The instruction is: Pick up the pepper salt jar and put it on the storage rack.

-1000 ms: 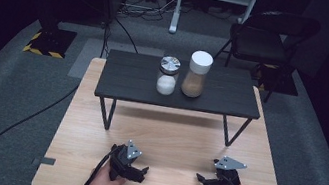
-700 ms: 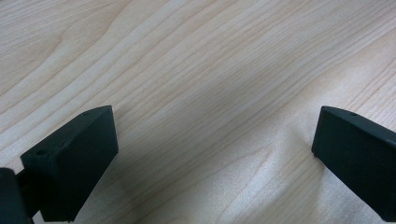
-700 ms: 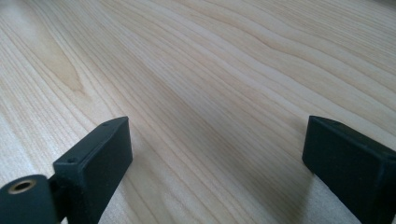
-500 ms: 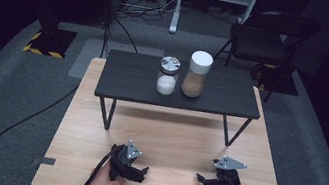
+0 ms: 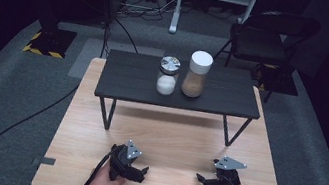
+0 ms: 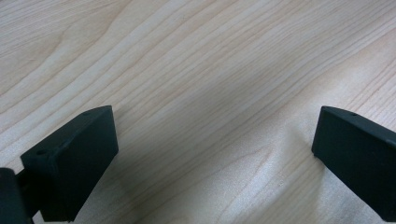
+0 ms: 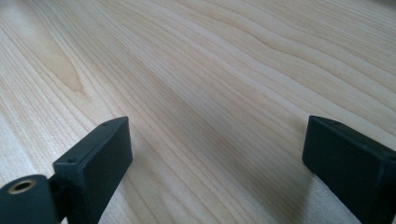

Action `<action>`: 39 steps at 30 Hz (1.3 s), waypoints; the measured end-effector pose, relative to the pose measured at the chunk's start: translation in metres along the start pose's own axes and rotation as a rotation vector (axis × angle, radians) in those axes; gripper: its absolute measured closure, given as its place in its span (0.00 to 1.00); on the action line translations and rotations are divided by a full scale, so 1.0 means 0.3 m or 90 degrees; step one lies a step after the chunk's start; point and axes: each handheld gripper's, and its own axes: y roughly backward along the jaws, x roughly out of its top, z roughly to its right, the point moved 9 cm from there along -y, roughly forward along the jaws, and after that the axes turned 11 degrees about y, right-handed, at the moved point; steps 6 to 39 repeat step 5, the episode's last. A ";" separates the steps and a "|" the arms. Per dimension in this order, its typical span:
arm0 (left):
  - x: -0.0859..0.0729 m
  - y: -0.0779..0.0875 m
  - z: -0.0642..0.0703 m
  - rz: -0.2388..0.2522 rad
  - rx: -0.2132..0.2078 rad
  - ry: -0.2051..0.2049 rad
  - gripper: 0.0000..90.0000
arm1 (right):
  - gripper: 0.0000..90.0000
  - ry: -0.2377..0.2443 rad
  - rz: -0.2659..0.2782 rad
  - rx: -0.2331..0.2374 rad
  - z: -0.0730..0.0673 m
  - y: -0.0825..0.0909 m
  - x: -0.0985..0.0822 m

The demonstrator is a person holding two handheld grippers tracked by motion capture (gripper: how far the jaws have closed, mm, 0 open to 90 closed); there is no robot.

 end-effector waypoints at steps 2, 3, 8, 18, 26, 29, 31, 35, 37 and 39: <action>0.000 0.000 0.000 0.000 0.000 0.000 0.00 | 0.09 0.000 0.000 0.000 0.000 0.000 0.000; 0.000 0.000 0.000 0.000 0.000 0.000 0.00 | 0.09 0.000 0.000 0.000 0.000 0.000 0.000; 0.000 0.000 0.000 0.000 0.000 0.000 0.00 | 0.09 0.000 0.000 0.000 0.000 0.000 0.000; 0.000 0.000 0.000 0.000 0.000 0.000 0.00 | 0.09 0.000 0.000 0.000 0.000 0.000 0.000; 0.000 0.000 0.000 0.000 0.000 0.000 0.00 | 0.09 0.000 0.000 0.000 0.000 0.000 0.000; 0.000 0.000 0.000 0.000 0.000 0.000 0.00 | 0.09 0.000 0.000 0.000 0.000 0.000 0.000; 0.000 0.000 0.000 0.000 0.000 0.000 0.00 | 0.09 0.000 0.000 0.000 0.000 0.000 0.000; 0.000 0.000 0.000 0.000 0.000 0.000 0.00 | 0.09 0.000 0.000 0.000 0.000 0.000 0.000; 0.000 0.000 0.000 0.000 0.000 0.000 0.00 | 0.09 0.000 0.000 0.000 0.000 0.000 0.000; 0.000 0.000 0.000 0.000 0.000 0.000 0.00 | 0.09 0.000 0.000 0.000 0.000 0.000 0.000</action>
